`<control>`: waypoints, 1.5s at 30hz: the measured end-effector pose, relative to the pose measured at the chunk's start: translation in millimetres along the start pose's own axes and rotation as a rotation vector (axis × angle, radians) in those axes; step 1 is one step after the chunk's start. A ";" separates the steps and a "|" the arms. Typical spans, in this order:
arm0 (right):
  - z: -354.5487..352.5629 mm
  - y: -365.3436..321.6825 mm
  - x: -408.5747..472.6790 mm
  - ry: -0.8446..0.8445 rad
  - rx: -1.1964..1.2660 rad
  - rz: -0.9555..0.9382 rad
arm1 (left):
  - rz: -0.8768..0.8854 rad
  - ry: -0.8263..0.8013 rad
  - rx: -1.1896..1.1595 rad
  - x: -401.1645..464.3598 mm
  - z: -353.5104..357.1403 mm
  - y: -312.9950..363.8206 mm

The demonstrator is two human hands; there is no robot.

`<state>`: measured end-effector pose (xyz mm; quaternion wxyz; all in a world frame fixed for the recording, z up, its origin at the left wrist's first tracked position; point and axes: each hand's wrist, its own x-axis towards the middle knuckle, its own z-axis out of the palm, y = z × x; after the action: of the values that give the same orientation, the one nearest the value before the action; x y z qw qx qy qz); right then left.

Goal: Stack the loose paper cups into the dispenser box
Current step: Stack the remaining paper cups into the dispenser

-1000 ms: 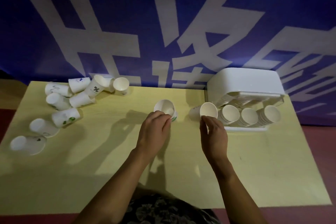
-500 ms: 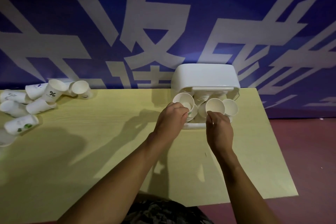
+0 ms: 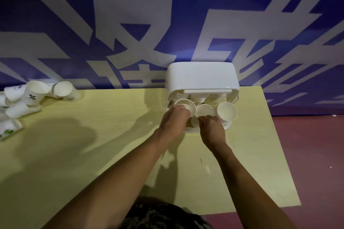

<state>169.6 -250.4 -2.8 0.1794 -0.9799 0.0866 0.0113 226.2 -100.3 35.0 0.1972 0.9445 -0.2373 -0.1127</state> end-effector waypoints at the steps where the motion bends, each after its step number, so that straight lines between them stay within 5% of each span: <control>1: 2.2 1.2 1.7 -0.008 -0.013 -0.007 | -0.001 -0.007 0.021 2.7 -0.2 1.5; 7: 5.5 3.4 1.8 0.001 0.004 0.009 | -0.029 -0.063 0.144 2.1 2.7 3.9; 13: 4.0 -1.1 -1.0 0.004 -0.016 0.005 | -0.055 -0.152 0.005 -4.5 25.3 -13.4; 19: -7.6 -34.1 -4.1 0.159 0.042 -0.031 | 0.028 0.065 -0.142 -27.0 3.5 -31.8; 25: 12.8 -123.5 5.8 0.033 0.254 -0.153 | -0.265 0.172 -0.129 -80.4 -37.6 -128.5; 34: 87.6 -268.7 20.2 -0.227 0.243 -0.302 | -0.586 0.216 -0.027 -157.9 -103.4 -290.4; 45: 158.5 -412.8 74.1 -0.236 0.103 -0.384 | -0.531 0.180 0.140 -149.7 -160.7 -426.7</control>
<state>315.8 173.3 -10.7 0.2367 -0.9599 -0.1224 0.0872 318.7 370.2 15.2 0.1152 0.9911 0.0294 -0.0593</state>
